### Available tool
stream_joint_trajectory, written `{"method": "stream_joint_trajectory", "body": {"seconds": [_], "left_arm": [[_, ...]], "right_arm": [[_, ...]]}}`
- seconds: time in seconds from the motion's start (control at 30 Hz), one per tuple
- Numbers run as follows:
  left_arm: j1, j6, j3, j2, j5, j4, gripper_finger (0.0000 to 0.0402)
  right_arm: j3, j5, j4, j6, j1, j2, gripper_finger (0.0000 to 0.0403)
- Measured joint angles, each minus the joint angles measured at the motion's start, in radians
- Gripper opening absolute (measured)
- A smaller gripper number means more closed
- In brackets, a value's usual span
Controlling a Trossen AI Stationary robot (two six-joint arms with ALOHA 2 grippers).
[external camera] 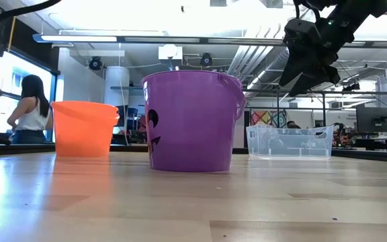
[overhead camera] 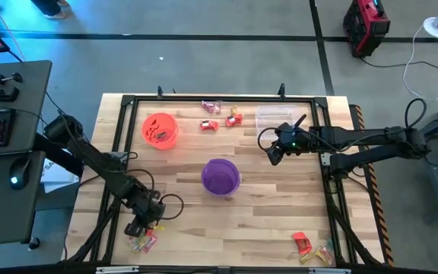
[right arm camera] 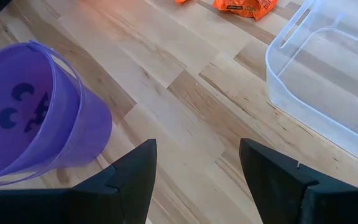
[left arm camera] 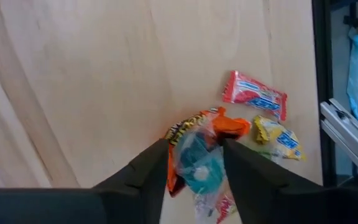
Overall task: Sort candy by brand, put in halloween buckets
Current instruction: Put the blue gummy into the orange bucket
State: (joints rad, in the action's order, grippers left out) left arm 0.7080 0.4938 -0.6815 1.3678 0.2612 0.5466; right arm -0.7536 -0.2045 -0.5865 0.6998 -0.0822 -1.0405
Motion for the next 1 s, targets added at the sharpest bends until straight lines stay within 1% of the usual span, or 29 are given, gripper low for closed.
{"method": "stream_joint_trajectory", "body": {"seconds": [0.13,0.2,0.23,0.3,0.33,0.43,0.6,0.67,0.73,0.8,0.9,1.0], "left_arm": [[0.000,0.000,0.000,0.000,0.025,0.001,0.0069],[-0.006,0.006,0.000,0.000,0.079,-0.002,0.0028],[-0.015,0.017,0.000,-0.001,0.117,-0.007,0.0014],[-0.035,0.058,0.000,-0.017,0.177,-0.029,0.0009],[-0.045,0.073,-0.003,-0.032,0.182,-0.032,0.0010],[-0.084,0.081,-0.027,-0.095,0.182,-0.015,0.0003],[-0.175,0.088,-0.102,-0.270,0.170,0.086,0.0001],[-0.230,0.064,-0.146,-0.342,0.123,0.140,0.0001],[-0.295,0.024,-0.188,-0.406,0.010,0.177,0.0000],[-0.369,-0.030,-0.226,-0.458,-0.132,0.184,0.0000],[-0.498,-0.116,-0.261,-0.502,-0.324,0.187,0.0000],[-0.649,-0.210,-0.270,-0.513,-0.438,0.196,0.0000]], "right_arm": [[0.000,0.000,0.000,0.000,0.000,0.000,0.0224],[0.000,-0.001,0.000,0.000,0.000,0.000,0.0224],[0.000,-0.003,0.000,0.000,0.000,0.000,0.0224],[0.000,-0.013,0.000,0.000,0.000,0.000,0.0224],[0.000,-0.025,0.000,0.000,0.000,0.000,0.0224],[0.000,-0.031,0.000,0.000,0.000,0.000,0.0224],[0.000,-0.028,0.000,0.001,0.000,0.000,0.0224],[0.000,-0.029,0.002,0.010,0.000,0.000,0.0224],[0.000,-0.029,0.011,0.024,0.000,0.000,0.0224],[0.000,-0.029,0.028,0.033,0.000,0.000,0.0224],[0.000,-0.034,0.065,0.047,0.000,0.000,0.0224],[0.000,-0.039,0.109,0.062,0.000,0.000,0.0224]]}}
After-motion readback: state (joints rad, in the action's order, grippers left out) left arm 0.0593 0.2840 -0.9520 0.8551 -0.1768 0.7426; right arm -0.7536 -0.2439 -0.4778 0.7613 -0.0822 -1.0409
